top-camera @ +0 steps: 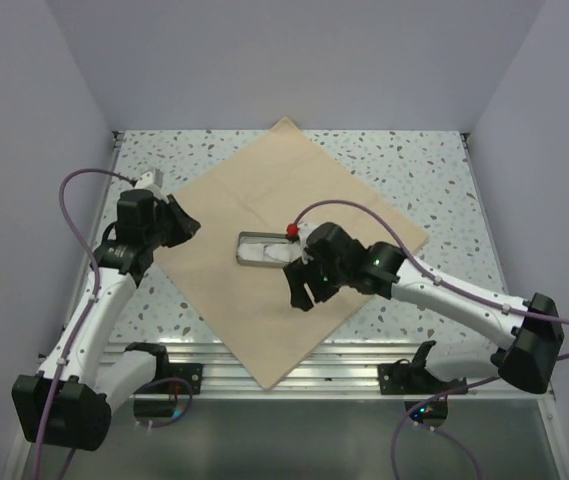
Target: Prepare the surgical pack
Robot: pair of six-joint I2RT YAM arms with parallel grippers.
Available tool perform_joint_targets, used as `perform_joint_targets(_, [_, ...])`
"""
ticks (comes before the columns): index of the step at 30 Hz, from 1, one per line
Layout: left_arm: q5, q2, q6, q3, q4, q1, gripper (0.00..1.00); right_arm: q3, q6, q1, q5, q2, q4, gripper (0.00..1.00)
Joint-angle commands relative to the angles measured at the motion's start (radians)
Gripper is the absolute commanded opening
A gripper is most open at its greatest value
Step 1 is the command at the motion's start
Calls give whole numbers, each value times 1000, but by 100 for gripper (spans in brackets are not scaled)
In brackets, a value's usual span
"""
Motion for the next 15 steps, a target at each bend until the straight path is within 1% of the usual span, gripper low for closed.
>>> perform_joint_targets(1, [53,-51,-40,-16,-33,-4,23,-105,54,179,14,-70,-114,68])
perform_joint_targets(2, [42,-58,-48,-11,-45,-4,24,-128,62,215,23,-78,-107,68])
perform_joint_targets(3, [25,-65,-74,-2,-65,-4,28,-166,68,250,37,-84,-96,69])
perform_joint_targets(4, [-40,-63,-95,26,-129,-4,29,-174,74,334,56,-75,-84,69])
perform_joint_targets(5, [-73,-62,-115,36,-159,-4,29,-177,77,379,74,-63,-75,69])
perform_joint_targets(6, [-128,-55,-153,56,-208,-3,29,-165,79,476,118,-34,-53,69])
perform_joint_targets(8, [-191,-48,-192,75,-257,-3,30,-148,70,560,180,11,-24,70])
perform_joint_targets(9, [-225,-37,-239,83,-286,-3,30,-119,47,624,221,38,-12,69])
perform_joint_targets(10, [-289,-31,-261,101,-339,-3,30,-104,36,653,244,101,10,69])
perform_joint_targets(12, [-344,-13,-326,119,-400,-3,31,-69,8,719,295,153,28,67])
perform_joint_targets(13, [-387,-6,-344,138,-453,-3,31,-62,2,727,319,179,49,63])
perform_joint_targets(15, [-430,12,-409,156,-513,-3,32,-62,-13,733,315,219,83,56])
